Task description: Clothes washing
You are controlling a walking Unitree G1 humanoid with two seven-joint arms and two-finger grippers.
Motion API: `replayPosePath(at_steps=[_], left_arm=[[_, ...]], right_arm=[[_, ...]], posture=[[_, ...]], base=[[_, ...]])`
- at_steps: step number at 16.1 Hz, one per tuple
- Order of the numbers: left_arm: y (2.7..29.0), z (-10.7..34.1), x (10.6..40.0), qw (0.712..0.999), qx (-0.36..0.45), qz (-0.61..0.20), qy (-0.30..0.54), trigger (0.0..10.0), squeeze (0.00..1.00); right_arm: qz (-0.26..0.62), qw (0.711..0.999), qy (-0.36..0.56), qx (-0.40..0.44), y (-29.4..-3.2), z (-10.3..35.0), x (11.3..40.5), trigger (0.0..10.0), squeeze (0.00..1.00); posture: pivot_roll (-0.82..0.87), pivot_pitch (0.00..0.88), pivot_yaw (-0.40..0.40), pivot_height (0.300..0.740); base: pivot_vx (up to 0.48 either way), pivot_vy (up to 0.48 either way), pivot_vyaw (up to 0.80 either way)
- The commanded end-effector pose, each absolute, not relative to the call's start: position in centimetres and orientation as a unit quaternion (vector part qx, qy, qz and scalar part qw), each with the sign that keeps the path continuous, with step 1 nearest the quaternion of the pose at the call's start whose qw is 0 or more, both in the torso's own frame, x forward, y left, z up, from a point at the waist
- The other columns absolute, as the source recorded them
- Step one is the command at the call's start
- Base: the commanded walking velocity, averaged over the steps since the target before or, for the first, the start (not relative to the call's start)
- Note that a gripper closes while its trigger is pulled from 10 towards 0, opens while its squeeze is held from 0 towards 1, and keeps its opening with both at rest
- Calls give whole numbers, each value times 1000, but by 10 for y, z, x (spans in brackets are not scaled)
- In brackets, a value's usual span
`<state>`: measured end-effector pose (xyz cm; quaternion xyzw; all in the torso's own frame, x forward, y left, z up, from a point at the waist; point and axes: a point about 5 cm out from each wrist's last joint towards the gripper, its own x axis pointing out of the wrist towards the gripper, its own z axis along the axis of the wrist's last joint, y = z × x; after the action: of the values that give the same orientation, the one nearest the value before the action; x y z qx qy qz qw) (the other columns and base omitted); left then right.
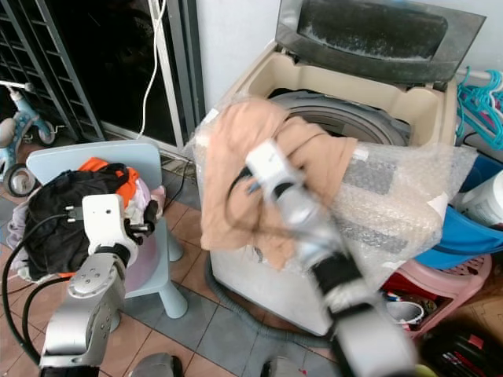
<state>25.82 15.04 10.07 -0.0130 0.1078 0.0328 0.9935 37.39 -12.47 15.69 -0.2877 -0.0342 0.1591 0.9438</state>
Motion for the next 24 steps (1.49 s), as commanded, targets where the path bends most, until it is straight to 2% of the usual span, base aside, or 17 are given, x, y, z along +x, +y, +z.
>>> replayPosePath(at_steps=[1,4,6,8,9,10,11,13,17,19,20,22,23,24], left_arm=[[150,102,261,994,-11,33,104,10000,0],[148,101,263,994,-15,35,101,10000,0],[147,101,264,994,-17,37,101,10000,0],[147,100,264,994,-17,41,99,10000,0],[147,100,264,994,-17,46,97,10000,0],[147,100,264,994,-18,48,97,10000,0],[147,99,263,994,-19,50,98,10000,0],[147,99,263,994,-19,50,100,10000,0],[146,98,263,994,-19,44,102,10000,0],[147,98,263,994,-19,43,102,10000,0],[147,98,263,994,-19,43,102,10000,0],[148,98,263,994,-17,40,104,10000,0],[148,98,263,994,-16,39,104,10000,0],[148,98,263,994,-16,39,104,10000,0]], right_arm=[[152,938,-86,-299,-133,190,384,0,0],[161,899,-156,-376,-147,247,400,0,0],[94,880,-181,-430,-161,278,409,0,0],[-49,885,-200,-419,-192,318,414,0,0],[-77,880,-195,-427,-200,325,414,0,0],[-47,883,-170,-435,-196,310,417,10000,878],[6,898,-116,-424,-190,281,419,10000,1000],[46,907,-76,-411,-186,254,418,10000,1000],[90,923,-124,-353,-179,251,411,10000,1000],[208,918,-174,-287,-167,249,394,10000,1000],[276,914,-155,-253,-163,241,387,10000,1000],[377,879,-90,-279,-164,211,373,10000,1000],[371,869,-73,-318,-172,202,372,10000,1000],[341,875,-71,-335,-178,204,375,10000,1000]], posture=[[2,0,-38,740],[-1,0,-49,740],[-3,0,-53,740],[-3,0,-59,740],[-2,0,-61,740],[0,0,-64,740],[0,0,-63,740],[-2,0,-60,740],[-15,0,-49,740],[-20,0,-42,740],[-21,0,-40,740],[-24,0,-35,740],[-21,0,-34,740],[-21,0,-34,740]], base=[[0,0,0],[0,0,0],[0,0,0],[0,0,0],[0,0,0],[0,0,0],[0,0,0],[0,0,0],[0,0,0],[0,0,0],[0,0,0],[0,0,0],[0,0,0],[0,0,0]])
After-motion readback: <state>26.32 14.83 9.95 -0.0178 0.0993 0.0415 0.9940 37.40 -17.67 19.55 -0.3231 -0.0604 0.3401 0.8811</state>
